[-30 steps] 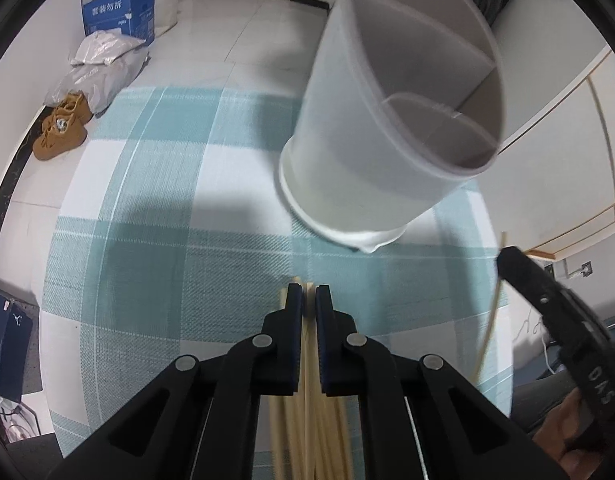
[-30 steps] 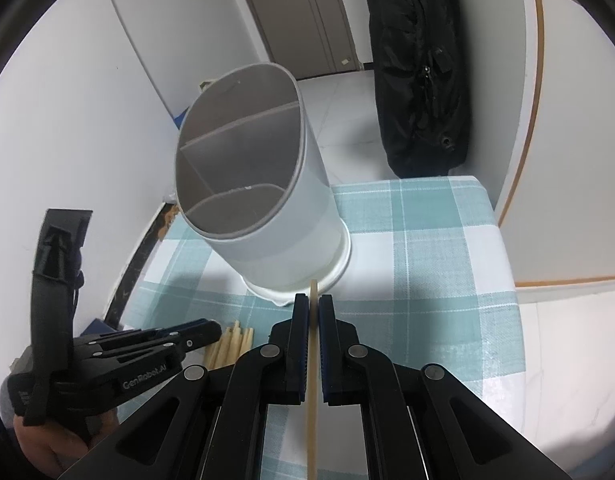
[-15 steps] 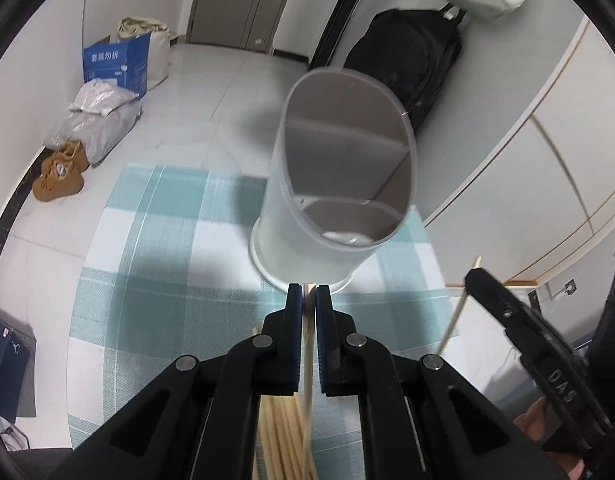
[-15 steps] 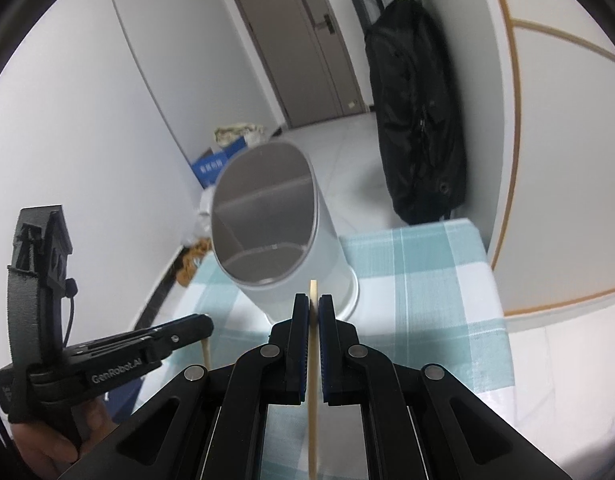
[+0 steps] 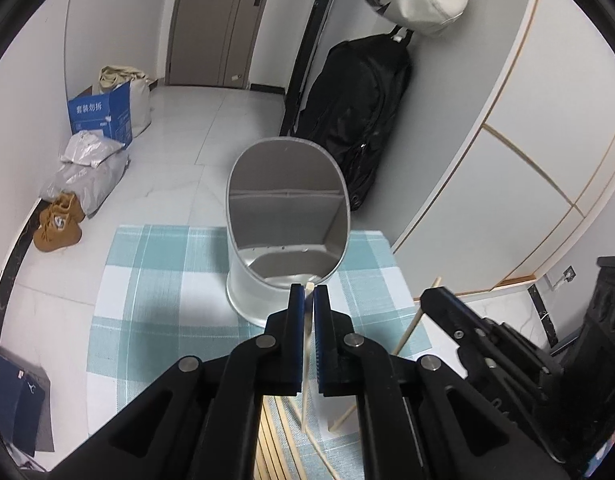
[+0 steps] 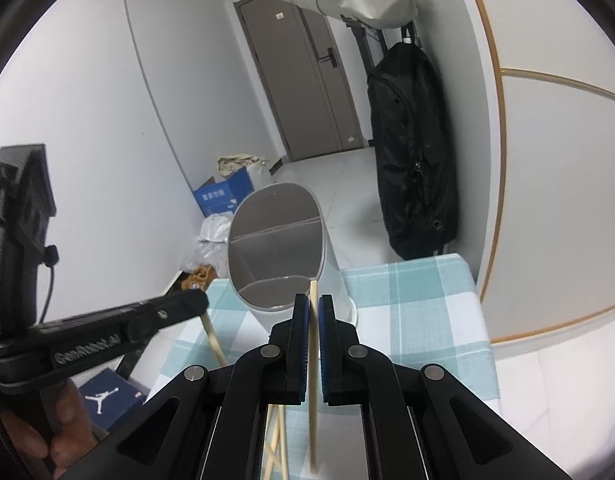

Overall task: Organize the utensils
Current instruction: 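Raise both held chopsticks and carry them over the white utensil holder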

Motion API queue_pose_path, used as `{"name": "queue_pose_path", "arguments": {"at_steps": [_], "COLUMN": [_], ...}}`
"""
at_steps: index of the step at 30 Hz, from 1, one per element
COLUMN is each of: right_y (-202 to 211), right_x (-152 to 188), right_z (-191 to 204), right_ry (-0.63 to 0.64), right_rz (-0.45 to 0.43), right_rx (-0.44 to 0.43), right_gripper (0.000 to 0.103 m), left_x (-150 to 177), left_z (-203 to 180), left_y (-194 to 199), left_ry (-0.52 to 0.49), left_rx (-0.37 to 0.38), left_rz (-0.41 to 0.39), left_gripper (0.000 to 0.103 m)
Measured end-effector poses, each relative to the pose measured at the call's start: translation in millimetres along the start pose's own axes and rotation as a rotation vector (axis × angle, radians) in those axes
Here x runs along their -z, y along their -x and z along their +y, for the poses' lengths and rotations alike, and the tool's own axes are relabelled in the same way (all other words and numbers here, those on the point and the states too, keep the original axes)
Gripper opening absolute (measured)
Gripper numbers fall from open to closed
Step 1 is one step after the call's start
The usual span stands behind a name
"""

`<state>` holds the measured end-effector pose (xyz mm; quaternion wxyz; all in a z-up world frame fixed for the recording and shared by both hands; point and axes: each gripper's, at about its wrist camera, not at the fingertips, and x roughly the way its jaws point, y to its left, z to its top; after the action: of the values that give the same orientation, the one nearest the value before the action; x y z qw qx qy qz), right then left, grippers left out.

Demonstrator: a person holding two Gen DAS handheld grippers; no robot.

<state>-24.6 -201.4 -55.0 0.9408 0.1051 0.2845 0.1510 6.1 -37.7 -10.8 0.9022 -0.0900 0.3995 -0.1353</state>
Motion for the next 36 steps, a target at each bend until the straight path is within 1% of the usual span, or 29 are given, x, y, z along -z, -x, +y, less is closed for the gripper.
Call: {"name": "queue_pose_path", "arguments": {"at_steps": [4,7,11,17,21,25,27,32,36], "right_y": [1.3,0.9,-2.1,7.5,18.2,30.3,34.1,37.8,38.6], "right_x": [-1.7,0.0,-3.0,-16.2,-32.3,-55.8,-63.0,-87.0,-107.4], "right_z": [2.3,6.2,3.3,6.8,10.3,13.7,15.7,21.2,24.3], "right_ry": [0.004,0.041,0.025,0.038,0.05,0.058,0.065,0.07,0.073], "right_rz": [-0.01,-0.016,-0.013,-0.055,-0.094,-0.138,-0.151,-0.17,-0.193], "right_rx": [0.006,0.049,0.044,0.013,-0.007,-0.038,-0.048,-0.077,-0.089], "right_gripper": [0.004,0.004,0.004,0.004,0.004,0.004,0.004,0.004,0.004], "left_x": [-5.3,-9.6,-17.4,-35.5,-50.3,-67.1,-74.0,-90.0,-106.8], "left_z": [-1.2,-3.5,-4.5,-3.4,-1.4,1.4,0.9,2.2,9.2], "left_y": [5.3,6.3,10.9,22.7,30.3,35.0,37.7,37.2,39.4], "left_ry": [-0.008,-0.015,-0.031,-0.042,-0.038,-0.028,-0.03,-0.037,-0.015], "left_rx": [0.006,0.012,0.013,0.013,0.027,0.037,0.036,0.048,0.053], "left_rz": [-0.014,-0.007,-0.014,-0.039,-0.061,-0.077,-0.09,-0.095,-0.119], "left_gripper": [0.0,0.0,0.0,0.0,0.0,0.0,0.0,0.0,0.0]}}
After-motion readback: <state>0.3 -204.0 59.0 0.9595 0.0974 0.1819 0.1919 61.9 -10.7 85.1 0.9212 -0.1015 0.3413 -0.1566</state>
